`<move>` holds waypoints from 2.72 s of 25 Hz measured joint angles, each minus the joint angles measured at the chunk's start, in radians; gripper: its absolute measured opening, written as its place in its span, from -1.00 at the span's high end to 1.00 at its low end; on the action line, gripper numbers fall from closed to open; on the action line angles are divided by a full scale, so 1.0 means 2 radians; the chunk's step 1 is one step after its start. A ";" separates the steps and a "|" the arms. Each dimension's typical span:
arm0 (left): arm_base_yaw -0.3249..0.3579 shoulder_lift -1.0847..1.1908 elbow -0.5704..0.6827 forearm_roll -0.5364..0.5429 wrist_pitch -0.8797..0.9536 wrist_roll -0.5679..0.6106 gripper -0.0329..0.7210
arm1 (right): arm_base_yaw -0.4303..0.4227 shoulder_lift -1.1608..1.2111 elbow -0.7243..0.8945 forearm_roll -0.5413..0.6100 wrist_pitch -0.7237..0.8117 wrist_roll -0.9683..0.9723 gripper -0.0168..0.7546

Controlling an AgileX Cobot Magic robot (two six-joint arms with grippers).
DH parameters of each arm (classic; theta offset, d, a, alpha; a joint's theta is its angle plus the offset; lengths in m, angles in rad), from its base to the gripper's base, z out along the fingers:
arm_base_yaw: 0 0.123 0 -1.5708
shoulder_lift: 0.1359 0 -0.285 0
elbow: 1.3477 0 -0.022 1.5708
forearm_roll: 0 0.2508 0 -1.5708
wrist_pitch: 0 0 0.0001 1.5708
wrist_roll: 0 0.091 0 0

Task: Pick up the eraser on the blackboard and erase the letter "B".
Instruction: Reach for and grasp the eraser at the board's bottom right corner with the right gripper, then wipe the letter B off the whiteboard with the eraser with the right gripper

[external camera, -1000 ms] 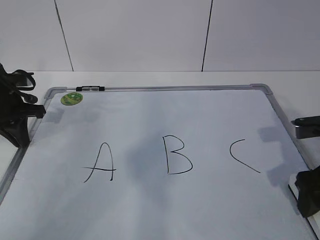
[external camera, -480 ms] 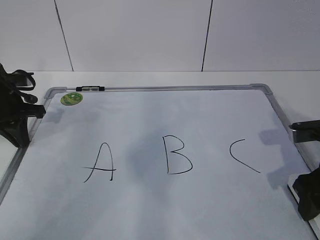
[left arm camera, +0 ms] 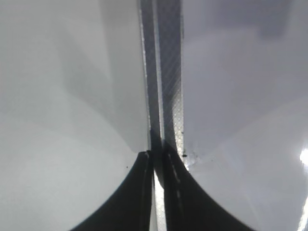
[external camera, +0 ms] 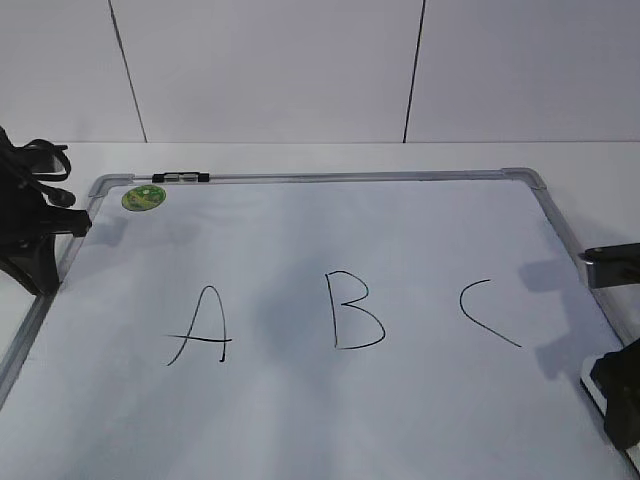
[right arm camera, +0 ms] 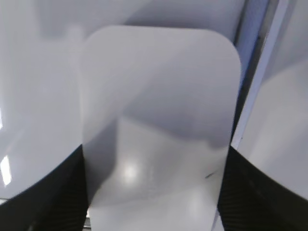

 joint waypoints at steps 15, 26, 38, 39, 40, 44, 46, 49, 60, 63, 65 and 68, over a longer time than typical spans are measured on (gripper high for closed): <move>0.000 0.000 0.000 0.000 0.002 0.000 0.86 | 0.011 0.004 -0.131 0.044 0.102 0.001 -0.43; 0.000 0.000 -0.001 0.000 0.004 0.000 0.86 | 0.136 0.118 -0.335 0.003 0.121 0.045 -0.43; 0.000 0.000 -0.001 0.000 0.005 0.000 0.86 | 0.156 0.253 -0.441 0.017 0.121 0.053 -0.43; 0.000 0.000 -0.001 0.000 0.005 0.000 0.86 | 0.158 0.259 -0.443 0.017 0.121 0.053 -0.43; 0.000 0.000 -0.001 0.000 0.005 0.000 0.86 | 0.158 0.263 -0.444 0.017 0.121 0.053 -0.43; 0.000 0.000 -0.001 0.000 0.005 0.000 0.86 | 0.162 0.283 -0.449 0.017 0.121 0.053 -0.43; 0.000 0.000 -0.001 0.000 0.005 0.000 0.86 | 0.167 0.289 -0.449 0.017 0.121 0.055 -0.43; 0.000 0.000 -0.001 0.000 0.005 0.000 0.86 | 0.175 0.300 -0.452 0.015 0.121 0.055 -0.43; 0.000 0.000 -0.001 0.002 0.007 0.000 0.86 | 0.220 0.330 -0.502 0.006 0.140 0.055 -0.43; 0.000 0.000 -0.001 0.002 0.008 0.000 0.86 | 0.239 0.332 -0.504 0.020 0.138 0.055 -0.43; 0.000 0.000 -0.001 0.002 0.008 0.000 0.86 | 0.253 0.334 -0.505 0.027 0.137 0.055 -0.43; 0.000 0.000 -0.001 0.004 0.009 0.000 0.86 | 0.270 0.338 -0.508 0.026 0.137 0.055 -0.43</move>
